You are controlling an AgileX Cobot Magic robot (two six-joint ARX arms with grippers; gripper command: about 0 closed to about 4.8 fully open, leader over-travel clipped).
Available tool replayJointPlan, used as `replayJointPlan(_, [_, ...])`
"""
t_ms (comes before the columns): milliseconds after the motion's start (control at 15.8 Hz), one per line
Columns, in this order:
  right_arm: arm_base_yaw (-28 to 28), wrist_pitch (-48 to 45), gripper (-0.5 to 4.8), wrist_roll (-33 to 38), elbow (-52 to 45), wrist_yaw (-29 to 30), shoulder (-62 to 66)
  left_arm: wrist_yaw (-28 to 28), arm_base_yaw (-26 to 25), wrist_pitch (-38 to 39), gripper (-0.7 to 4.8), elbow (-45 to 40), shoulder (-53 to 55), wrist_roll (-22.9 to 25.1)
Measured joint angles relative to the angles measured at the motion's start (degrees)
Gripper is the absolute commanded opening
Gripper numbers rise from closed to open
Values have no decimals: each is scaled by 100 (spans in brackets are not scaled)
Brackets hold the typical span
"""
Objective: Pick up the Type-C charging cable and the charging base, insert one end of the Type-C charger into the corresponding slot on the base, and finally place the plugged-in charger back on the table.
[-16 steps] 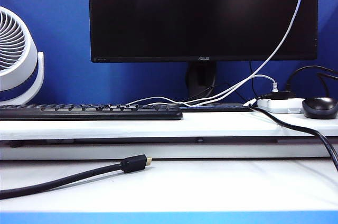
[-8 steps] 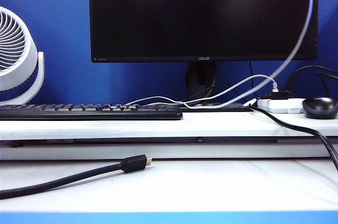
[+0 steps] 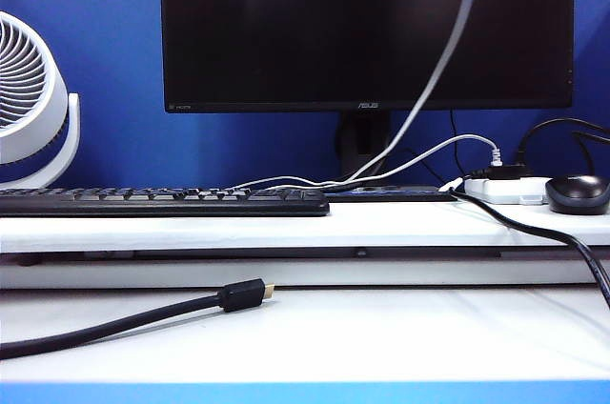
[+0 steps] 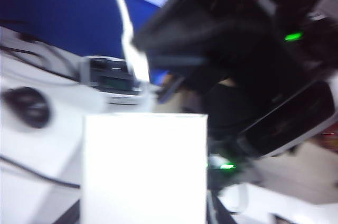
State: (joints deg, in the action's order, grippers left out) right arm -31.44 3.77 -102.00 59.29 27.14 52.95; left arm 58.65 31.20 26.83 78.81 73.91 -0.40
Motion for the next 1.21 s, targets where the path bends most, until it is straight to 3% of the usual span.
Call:
replayJointPlan(127, [0,-2,-1,-485,0,566,0,439,0,0,268,0,0,-299])
replayJointPlan(444, [-2,-4,-1,-988,0,721,0,1019,-2,151,268,0,4,-310])
replayJointPlan(952, [-2,-7,-1,-1217,0,741,0,1213,-2,518,268,-2,337,-313])
replayJointPlan(1206, [-2,11,-1,-1235,0,1167,0,1331,-2,505,268,-2,341,-330])
